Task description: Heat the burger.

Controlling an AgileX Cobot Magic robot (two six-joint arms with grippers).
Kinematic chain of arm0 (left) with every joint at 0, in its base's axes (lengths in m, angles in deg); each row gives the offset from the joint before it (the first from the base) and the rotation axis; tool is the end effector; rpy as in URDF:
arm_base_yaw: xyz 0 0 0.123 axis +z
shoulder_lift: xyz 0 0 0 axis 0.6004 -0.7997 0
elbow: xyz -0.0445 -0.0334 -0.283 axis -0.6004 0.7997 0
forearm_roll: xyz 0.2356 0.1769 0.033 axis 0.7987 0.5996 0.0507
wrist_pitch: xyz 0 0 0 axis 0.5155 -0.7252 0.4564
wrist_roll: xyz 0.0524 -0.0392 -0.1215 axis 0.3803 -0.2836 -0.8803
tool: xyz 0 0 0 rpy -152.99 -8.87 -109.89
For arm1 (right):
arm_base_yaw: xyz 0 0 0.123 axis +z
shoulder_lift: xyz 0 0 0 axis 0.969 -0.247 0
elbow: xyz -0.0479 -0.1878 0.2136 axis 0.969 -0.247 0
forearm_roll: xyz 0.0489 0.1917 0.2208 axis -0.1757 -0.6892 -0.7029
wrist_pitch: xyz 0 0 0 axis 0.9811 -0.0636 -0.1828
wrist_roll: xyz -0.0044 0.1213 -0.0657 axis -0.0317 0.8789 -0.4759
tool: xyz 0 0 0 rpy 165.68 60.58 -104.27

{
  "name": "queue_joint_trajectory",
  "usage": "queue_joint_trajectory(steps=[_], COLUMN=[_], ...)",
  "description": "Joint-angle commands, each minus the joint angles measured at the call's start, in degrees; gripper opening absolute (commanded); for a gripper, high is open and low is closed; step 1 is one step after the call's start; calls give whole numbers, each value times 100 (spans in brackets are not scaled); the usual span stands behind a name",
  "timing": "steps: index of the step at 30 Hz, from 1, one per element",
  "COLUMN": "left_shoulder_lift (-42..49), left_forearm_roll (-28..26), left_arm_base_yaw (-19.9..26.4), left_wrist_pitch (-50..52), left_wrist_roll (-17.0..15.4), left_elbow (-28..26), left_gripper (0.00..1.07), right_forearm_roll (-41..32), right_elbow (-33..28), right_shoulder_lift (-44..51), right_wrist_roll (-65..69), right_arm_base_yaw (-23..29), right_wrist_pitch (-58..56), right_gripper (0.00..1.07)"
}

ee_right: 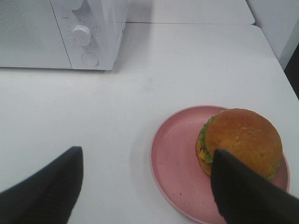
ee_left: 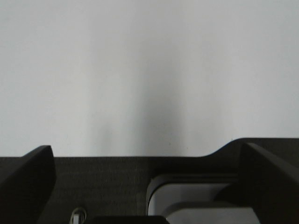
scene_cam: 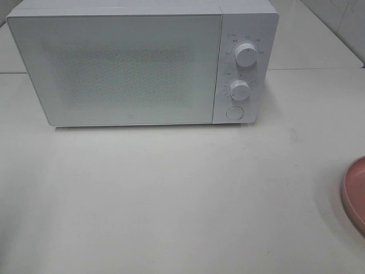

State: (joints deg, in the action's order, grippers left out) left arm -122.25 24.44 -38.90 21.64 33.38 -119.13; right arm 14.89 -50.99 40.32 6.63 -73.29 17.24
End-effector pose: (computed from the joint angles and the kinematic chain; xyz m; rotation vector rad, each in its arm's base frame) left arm 0.1476 -0.0111 0.2146 -0.0021 2.6790 -0.0832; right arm 0.0759 0.0032 0.2861 0.0028 1.9790 0.0566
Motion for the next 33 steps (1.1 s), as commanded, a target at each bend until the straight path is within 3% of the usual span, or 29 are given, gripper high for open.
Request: queue_joint_trajectory(steps=[1, 6, 14, 33], left_shoulder_lift=[539, 2028, 3604, 3736], left_forearm_roll=[-11, -6, -120, -138], left_arm_base_yaw=[0, 0, 0, 0], left_wrist_pitch=[189, 189, 201, 206], left_wrist_roll=[0, 11, -6, -11], left_elbow=[69, 69, 69, 74], left_gripper=[98, 98, 98, 98], right_forearm_roll=[0, 0, 0, 0], right_elbow=[-17, -17, -17, -17], right_shoulder_lift=[155, 155, 155, 109], right_wrist_roll=[-63, -63, -63, -57], right_arm_base_yaw=[-34, -34, -34, -34], right_wrist_pitch=[46, 46, 46, 46], right_gripper=[75, 75, 75, 75])
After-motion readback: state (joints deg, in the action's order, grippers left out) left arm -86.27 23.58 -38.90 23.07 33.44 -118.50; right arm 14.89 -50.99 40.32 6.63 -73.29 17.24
